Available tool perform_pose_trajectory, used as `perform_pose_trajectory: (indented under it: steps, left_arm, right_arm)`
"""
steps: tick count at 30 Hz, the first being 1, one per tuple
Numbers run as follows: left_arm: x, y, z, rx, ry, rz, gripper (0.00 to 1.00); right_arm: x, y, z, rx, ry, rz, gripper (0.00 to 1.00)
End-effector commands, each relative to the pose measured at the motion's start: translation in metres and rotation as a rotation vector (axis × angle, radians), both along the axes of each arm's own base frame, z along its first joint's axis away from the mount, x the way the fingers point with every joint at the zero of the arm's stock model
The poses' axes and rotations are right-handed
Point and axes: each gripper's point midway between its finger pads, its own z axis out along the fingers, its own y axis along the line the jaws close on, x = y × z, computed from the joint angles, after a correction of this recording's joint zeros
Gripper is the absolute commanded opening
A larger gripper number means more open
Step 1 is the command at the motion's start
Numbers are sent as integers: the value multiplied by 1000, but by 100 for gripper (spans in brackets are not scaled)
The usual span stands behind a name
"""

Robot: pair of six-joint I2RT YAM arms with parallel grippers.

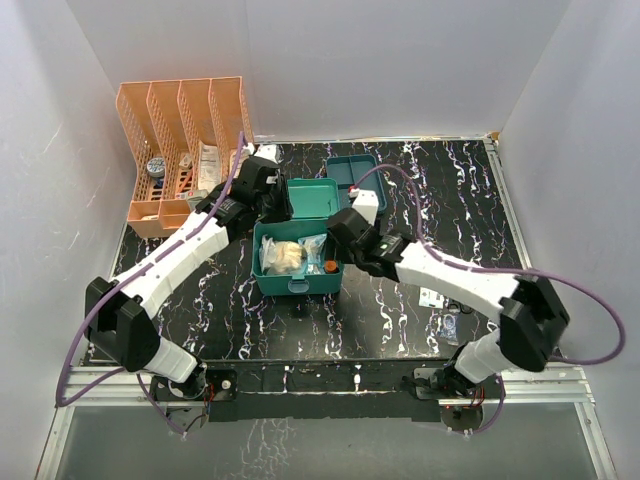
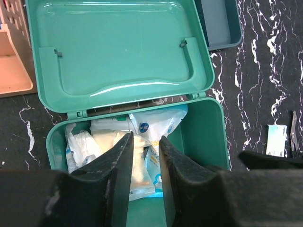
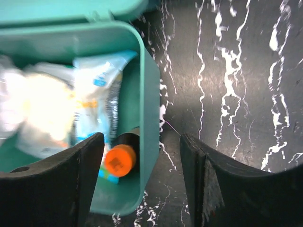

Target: Organize the medicine kit

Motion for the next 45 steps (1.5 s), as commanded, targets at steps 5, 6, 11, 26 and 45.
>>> perform_pose_trajectory:
  steps: [5, 6, 11, 26, 45]
  left_arm:
    - [-5, -4, 38, 27, -96, -166, 86]
    - [-4, -2, 38, 46, -104, -171, 91]
    - [4, 8, 43, 142, -139, -181, 99]
    - [11, 13, 84, 212, -190, -266, 99]
    - [18, 6, 69, 174, -151, -286, 99]
  right_arm:
    - [36, -38, 140, 56, -317, -101, 76]
    - [47, -47, 139, 30, -314, -108, 78]
    - [117, -94, 107, -93, -253, -149, 95]
    - [264, -140, 9, -139, -87, -57, 85]
    - [263, -138, -96, -146, 116, 55, 50]
